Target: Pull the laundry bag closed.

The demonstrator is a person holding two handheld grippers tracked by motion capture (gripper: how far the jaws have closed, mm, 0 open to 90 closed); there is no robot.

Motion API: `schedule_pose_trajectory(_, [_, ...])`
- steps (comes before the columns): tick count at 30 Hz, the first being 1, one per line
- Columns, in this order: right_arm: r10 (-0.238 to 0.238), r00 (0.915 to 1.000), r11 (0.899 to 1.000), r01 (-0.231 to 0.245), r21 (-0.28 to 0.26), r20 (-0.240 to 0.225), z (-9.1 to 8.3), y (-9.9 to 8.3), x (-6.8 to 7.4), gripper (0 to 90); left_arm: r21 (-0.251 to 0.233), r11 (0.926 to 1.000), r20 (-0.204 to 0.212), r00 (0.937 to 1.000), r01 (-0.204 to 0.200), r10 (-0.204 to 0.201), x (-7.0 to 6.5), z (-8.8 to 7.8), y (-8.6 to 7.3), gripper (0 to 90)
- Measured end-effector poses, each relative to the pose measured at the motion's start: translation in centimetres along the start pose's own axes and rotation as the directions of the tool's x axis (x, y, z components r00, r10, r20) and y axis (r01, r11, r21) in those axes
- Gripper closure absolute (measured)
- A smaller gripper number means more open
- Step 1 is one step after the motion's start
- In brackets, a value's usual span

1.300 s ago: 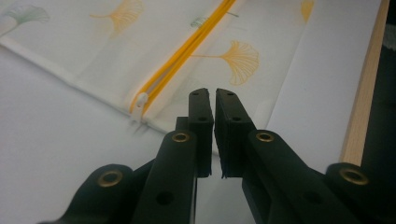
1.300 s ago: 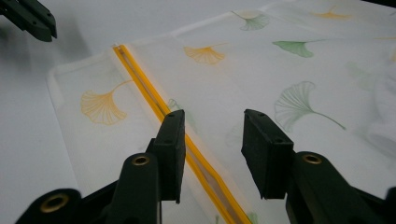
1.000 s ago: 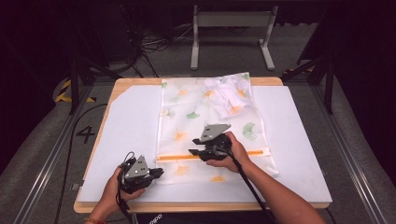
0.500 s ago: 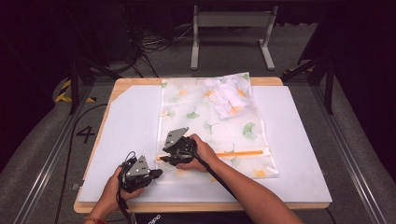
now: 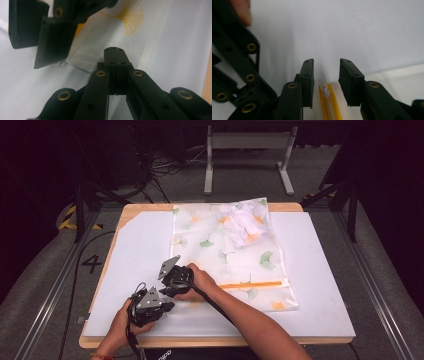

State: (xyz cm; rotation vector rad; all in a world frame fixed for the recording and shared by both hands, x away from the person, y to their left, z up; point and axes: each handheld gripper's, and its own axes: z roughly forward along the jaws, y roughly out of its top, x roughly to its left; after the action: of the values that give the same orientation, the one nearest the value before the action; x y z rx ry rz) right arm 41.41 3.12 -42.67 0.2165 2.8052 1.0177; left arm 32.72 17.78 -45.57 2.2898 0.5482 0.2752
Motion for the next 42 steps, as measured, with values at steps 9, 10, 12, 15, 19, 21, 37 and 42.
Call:
schedule_pose_trajectory(9, [0.002,1.0,0.999,-0.001,0.051,-0.006,1.3,0.0,-0.3,75.2,0.0,1.0,0.002,1.0,0.007,-0.007,0.0,0.0,0.0,90.0])
schedule_pose_trajectory(10, [0.002,1.0,0.999,-0.002,0.047,-0.009,1.3,0.1,-0.3,80.4,0.001,1.0,0.003,1.0,0.007,-0.007,0.0,0.0,0.0,90.0])
schedule_pose_trajectory(12, [0.002,0.9999,0.999,-0.001,0.046,-0.017,1.2,0.1,-0.3,81.5,0.002,1.0,0.004,1.0,0.007,-0.007,0.1,0.0,0.0,90.0])
schedule_pose_trajectory(15, [0.006,0.9997,0.999,-0.006,0.033,-0.022,0.9,0.1,-0.2,83.3,0.0,1.0,0.008,0.9999,0.009,-0.009,0.2,0.0,0.0,90.0])
schedule_pose_trajectory(19, [0.012,0.9997,1.0,-0.011,0.016,-0.024,0.6,0.1,-0.1,83.3,0.0,0.9998,0.014,0.9997,0.02,-0.02,0.2,0.0,0.0,90.0])
schedule_pose_trajectory(21, [0.025,0.9995,1.0,-0.025,0.001,-0.019,0.3,0.1,-0.3,83.2,0.006,0.9998,0.01,0.9998,0.018,-0.018,0.1,0.0,0.1,90.0])
schedule_pose_trajectory(37, [0.105,0.9942,0.993,-0.106,-0.048,-0.023,-1.8,-2.5,-1.2,80.6,-0.002,0.9997,0.012,0.9996,0.026,-0.026,0.2,0.0,0.0,90.0])
schedule_pose_trajectory(42, [0.117,0.9919,0.992,-0.118,-0.032,-0.05,-1.7,-2.8,-1.3,78.4,-0.003,0.9997,0.012,0.9996,0.024,-0.024,0.2,0.0,0.0,90.0])
